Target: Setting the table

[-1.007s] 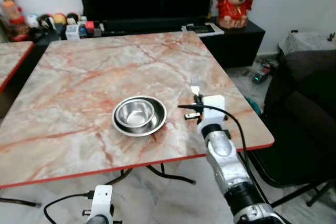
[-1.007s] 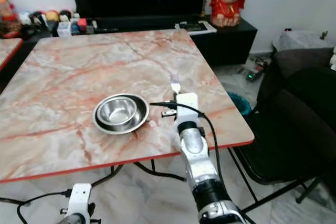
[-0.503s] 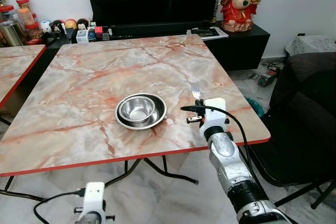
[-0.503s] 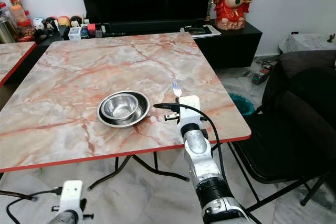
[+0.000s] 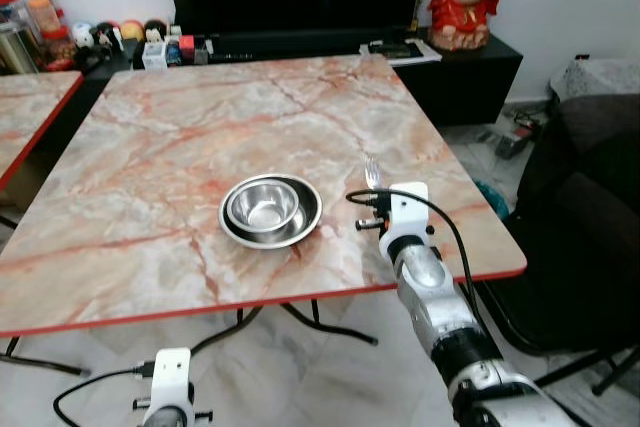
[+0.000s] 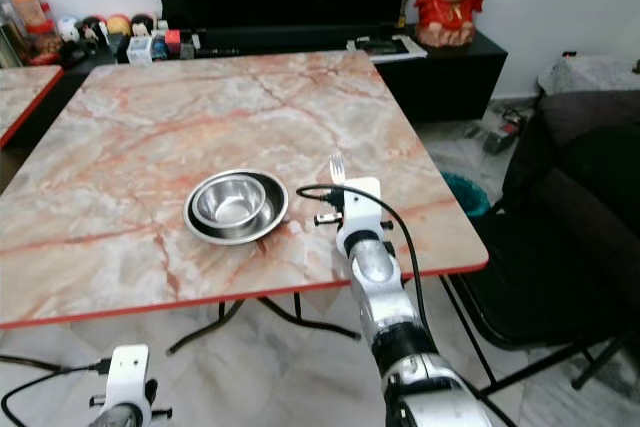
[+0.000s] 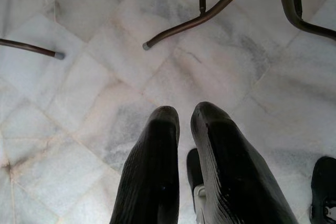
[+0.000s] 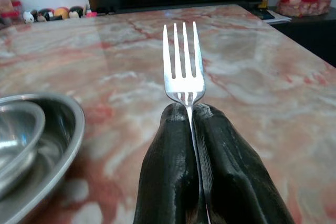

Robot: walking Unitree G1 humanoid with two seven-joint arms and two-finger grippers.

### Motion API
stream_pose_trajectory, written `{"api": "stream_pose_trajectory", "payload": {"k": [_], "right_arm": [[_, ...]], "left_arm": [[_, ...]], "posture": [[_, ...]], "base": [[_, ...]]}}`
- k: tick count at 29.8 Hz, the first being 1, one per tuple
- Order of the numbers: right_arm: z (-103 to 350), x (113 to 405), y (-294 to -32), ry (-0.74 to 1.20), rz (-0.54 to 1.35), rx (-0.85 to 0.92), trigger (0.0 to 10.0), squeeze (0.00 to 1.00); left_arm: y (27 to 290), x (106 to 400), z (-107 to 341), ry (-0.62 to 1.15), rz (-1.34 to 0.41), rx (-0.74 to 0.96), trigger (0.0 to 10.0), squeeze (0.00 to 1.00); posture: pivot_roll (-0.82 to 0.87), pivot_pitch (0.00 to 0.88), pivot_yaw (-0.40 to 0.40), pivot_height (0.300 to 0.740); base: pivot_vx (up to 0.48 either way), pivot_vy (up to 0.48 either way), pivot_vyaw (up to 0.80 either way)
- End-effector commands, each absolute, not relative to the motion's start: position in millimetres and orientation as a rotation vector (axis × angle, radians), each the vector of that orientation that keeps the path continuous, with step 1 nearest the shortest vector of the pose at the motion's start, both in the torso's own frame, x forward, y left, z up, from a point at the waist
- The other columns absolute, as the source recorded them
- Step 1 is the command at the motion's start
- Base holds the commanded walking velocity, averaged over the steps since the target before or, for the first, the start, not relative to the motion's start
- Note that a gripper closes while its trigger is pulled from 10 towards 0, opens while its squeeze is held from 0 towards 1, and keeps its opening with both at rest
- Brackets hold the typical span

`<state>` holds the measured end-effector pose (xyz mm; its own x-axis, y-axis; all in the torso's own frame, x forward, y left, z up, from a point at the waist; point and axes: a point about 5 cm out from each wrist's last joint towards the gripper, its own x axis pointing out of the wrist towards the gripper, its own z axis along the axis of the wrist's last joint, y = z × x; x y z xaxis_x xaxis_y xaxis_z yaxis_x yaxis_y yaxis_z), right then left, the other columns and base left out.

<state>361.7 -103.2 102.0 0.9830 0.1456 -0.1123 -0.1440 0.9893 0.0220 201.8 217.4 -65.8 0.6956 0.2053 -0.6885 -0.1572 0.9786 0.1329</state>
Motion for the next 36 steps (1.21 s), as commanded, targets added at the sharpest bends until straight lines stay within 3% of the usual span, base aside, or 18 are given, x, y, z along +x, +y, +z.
{"api": "stream_pose_trajectory", "payload": {"k": [1, 12, 26, 36], "right_arm": [[106, 366, -101, 0.132, 0.146, 0.045, 10.0, 0.0], [113, 381, -96, 0.263, 0.103, 0.044, 10.0, 0.0], [114, 381, -70, 0.328, 0.174, 0.045, 10.0, 0.0], [100, 377, -83, 0.379, 0.129, 0.013, 10.0, 0.0]], "left_arm": [[222, 199, -66, 0.775, 0.23, 0.056, 10.0, 0.0], [226, 196, -67, 0.778, 0.239, 0.06, 10.0, 0.0], [234, 179, -73, 0.807, 0.279, 0.061, 10.0, 0.0], [232, 172, -77, 0.823, 0.272, 0.051, 10.0, 0.0]], "posture": [[-0.03, 0.0, -0.006, 0.74], [0.0, 0.0, -0.013, 0.74], [0.03, 0.012, -0.038, 0.74], [0.04, 0.035, -0.041, 0.74]], "base": [[0.0, 0.0, 0.0], [0.0, 0.0, 0.0], [0.0, 0.0, 0.0], [0.0, 0.0, 0.0]]}}
